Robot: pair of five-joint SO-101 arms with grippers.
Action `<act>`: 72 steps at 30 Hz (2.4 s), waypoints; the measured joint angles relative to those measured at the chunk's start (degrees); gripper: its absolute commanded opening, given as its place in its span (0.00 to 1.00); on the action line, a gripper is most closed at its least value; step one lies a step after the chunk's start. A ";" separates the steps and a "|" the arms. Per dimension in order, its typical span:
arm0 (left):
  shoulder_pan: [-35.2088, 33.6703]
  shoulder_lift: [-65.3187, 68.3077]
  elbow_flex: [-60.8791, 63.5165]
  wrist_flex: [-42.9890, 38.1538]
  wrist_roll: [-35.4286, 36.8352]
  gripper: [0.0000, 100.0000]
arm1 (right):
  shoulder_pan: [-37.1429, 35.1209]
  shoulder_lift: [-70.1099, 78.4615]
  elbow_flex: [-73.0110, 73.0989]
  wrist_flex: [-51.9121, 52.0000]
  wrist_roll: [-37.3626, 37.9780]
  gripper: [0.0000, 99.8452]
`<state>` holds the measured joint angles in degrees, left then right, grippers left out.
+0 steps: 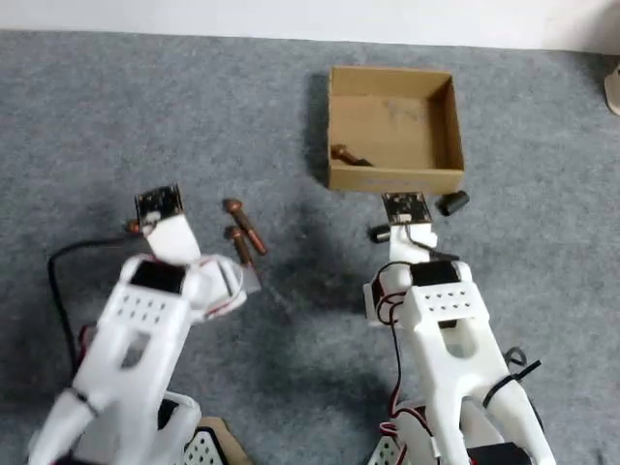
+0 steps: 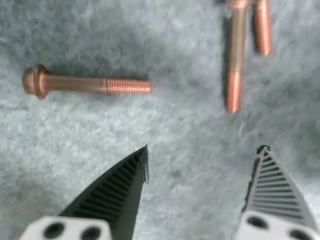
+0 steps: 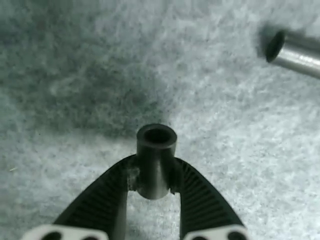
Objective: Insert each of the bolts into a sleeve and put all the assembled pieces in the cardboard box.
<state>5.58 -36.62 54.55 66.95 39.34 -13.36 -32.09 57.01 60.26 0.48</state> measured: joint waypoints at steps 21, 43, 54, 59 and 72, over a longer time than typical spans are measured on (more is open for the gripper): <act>-0.44 34.11 -24.35 -0.09 6.24 0.31 | 0.00 0.00 0.35 -1.05 0.00 0.00; -5.71 34.73 -27.60 -0.53 3.60 0.20 | 0.00 0.00 1.85 -1.05 0.00 0.00; -5.63 34.73 -27.69 -0.53 3.60 0.19 | 0.00 0.00 1.85 -1.05 0.00 0.00; -2.55 34.73 -27.69 -0.88 3.60 0.19 | 0.00 0.00 1.85 -1.05 0.00 0.00; -0.35 47.21 -33.58 -3.16 4.31 0.19 | 0.00 0.00 1.85 -1.05 0.00 0.00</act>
<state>5.23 10.59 20.97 63.78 43.65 -13.36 -32.09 58.86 59.21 0.48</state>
